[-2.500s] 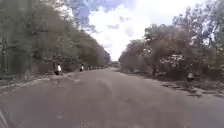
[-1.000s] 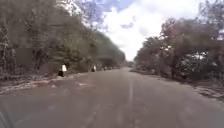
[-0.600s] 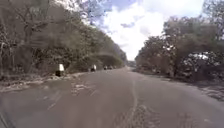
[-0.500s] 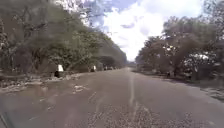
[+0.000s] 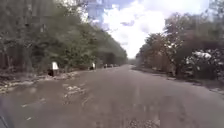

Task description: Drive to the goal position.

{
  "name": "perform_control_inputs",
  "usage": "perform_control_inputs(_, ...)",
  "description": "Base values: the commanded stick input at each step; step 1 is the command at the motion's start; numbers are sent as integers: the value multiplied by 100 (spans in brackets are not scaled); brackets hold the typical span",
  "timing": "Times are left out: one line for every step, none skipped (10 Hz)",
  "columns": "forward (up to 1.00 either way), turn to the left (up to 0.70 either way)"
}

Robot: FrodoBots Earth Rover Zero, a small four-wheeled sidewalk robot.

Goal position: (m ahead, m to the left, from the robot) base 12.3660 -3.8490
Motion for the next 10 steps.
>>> perform_control_inputs(70, 0)
perform_control_inputs(70, 0)
perform_control_inputs(70, 0)
perform_control_inputs(70, 0)
perform_control_inputs(70, 0)
perform_control_inputs(70, 0)
perform_control_inputs(70, 0)
perform_control_inputs(70, 0)
perform_control_inputs(70, 0)
perform_control_inputs(70, 0)
